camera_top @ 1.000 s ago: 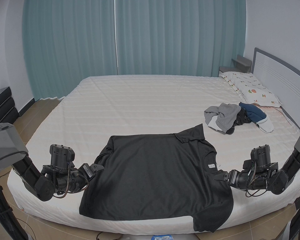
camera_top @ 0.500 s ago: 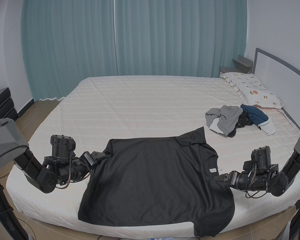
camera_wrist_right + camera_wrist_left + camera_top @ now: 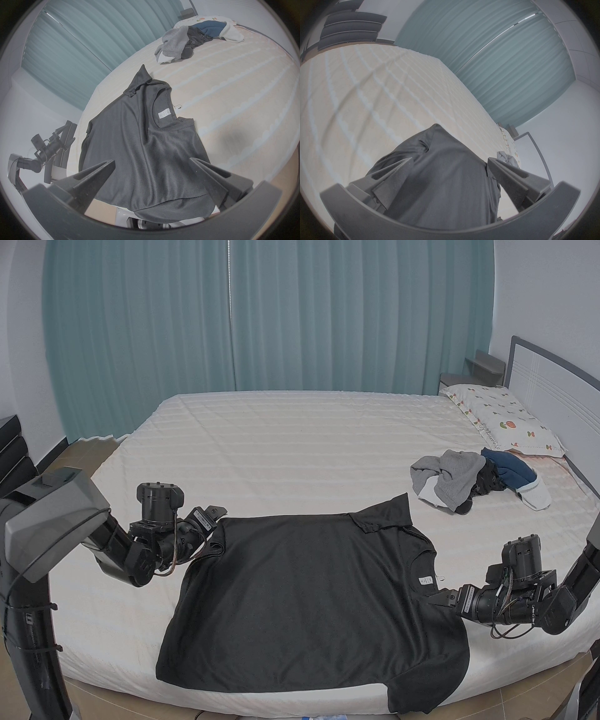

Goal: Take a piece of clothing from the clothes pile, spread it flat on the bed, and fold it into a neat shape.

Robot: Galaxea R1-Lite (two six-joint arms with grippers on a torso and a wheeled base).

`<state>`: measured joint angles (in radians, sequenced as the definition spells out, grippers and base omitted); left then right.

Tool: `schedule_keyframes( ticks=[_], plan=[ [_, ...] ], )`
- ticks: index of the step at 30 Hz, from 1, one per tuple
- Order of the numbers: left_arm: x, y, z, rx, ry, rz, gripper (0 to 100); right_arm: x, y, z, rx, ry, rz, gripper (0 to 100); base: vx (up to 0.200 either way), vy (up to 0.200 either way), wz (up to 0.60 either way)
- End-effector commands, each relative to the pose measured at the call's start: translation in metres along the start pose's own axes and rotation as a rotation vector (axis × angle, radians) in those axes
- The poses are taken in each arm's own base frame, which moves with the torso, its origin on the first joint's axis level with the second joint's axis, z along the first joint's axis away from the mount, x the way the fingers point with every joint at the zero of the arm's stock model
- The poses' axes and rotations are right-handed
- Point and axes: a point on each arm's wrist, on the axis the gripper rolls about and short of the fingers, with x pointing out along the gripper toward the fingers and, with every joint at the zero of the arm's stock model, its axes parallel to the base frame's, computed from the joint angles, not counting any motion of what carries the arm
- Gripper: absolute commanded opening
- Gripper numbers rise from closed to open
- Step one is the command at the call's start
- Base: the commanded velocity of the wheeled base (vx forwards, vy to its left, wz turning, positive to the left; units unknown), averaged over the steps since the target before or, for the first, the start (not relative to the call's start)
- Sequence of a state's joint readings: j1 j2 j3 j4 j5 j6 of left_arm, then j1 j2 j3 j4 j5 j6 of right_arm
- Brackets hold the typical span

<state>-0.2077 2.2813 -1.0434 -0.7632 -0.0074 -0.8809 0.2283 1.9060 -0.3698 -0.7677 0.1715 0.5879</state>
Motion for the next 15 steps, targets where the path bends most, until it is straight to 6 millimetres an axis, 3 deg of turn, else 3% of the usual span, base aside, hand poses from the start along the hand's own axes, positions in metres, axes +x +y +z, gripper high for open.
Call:
schedule_keyframes(
  ticks=[1, 5, 15],
  plan=[
    [0.034, 0.019, -0.014, -0.002, 0.008, 0.038, 100, 0.006, -0.001, -0.005, -0.004, 0.030, -0.007, 100, 0.000, 0.000, 0.00],
    [0.053, 0.024, -0.019, 0.006, -0.014, 0.058, 100, 0.004, 0.003, -0.005, -0.013, 0.021, 0.003, 100, 0.000, 0.000, 0.00],
    [0.056, 0.022, -0.020, 0.009, -0.022, 0.053, 100, 0.005, 0.007, -0.007, -0.024, 0.028, 0.012, 100, 0.000, 0.000, 0.00]
  ],
)
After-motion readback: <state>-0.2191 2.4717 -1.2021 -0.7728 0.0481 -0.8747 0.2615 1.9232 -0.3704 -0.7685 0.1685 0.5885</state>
